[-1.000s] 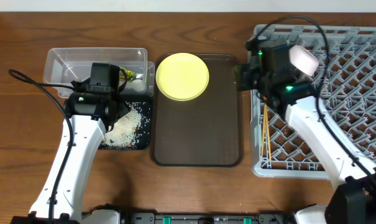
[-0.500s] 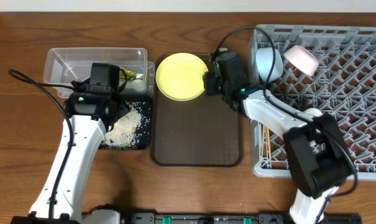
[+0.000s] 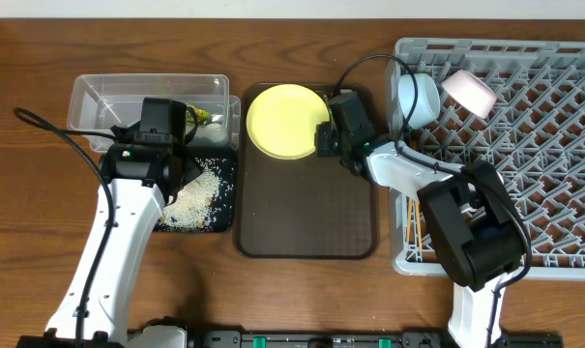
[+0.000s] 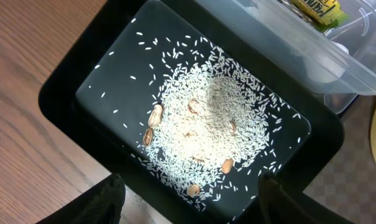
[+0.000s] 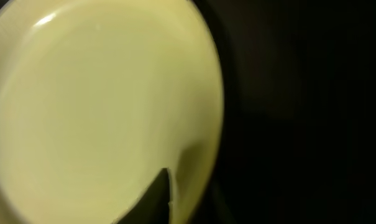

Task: Sort waste into correct bins and load items into the dishwasher rack
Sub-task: 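Grasp the edge of the yellow plate with the right gripper, then lift the yellow plate and stand it upright in the rack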

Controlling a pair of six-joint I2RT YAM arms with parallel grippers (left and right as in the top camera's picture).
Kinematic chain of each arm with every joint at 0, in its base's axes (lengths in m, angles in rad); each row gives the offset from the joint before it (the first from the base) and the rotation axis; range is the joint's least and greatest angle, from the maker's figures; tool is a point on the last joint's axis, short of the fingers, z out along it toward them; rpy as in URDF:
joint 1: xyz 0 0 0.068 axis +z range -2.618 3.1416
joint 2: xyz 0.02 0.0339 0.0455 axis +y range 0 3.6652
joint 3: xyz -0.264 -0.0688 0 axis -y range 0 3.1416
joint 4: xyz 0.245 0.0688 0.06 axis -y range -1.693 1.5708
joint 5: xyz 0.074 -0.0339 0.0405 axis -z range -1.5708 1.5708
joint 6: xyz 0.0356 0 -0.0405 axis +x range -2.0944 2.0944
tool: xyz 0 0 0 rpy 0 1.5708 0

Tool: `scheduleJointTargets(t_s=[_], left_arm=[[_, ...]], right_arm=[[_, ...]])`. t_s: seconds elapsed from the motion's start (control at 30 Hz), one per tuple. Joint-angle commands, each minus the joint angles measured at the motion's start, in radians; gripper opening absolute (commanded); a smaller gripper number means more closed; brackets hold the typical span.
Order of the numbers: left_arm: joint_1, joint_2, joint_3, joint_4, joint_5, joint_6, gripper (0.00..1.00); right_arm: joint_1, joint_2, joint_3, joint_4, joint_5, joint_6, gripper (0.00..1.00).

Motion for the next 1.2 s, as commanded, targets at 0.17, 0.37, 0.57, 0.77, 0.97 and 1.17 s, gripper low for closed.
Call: scheduleJointTargets(t_s=[0.17,0.37,0.57,0.77,0.97,1.17], left_arm=[[0.005,0.001,0.005,-0.010,-0.005,-0.016,0.71],[0.005,0.001,0.005,-0.010,-0.005,-0.016,0.72],[0.005,0.001,0.005,-0.010,-0.005,-0.016,0.72],[0.005,0.001,0.005,-0.009,-0.005,-0.016,0.72],[0.005,0.001,0.005,-0.002,-0.005,-0.016,0.72],[0.005,0.001,0.005,0.006,-0.005,-0.016,0.72]], right_arm=[[-0.010,-0.003,0.005,-0.176,0.063,0.011,0.01],[-0.035,-0.113,0.005,-0.244,0.063,-0.017,0.01],[-0.073,-0.320,0.005,-0.299,0.065,-0.133,0.01],[-0.137,-0.541,0.005,-0.438,0.147,-0.265,0.01],[-0.246,-0.696,0.005,-0.565,0.272,-0.358,0.01],[-0.366,-0.767,0.005,-0.612,0.396,-0.645,0.01]])
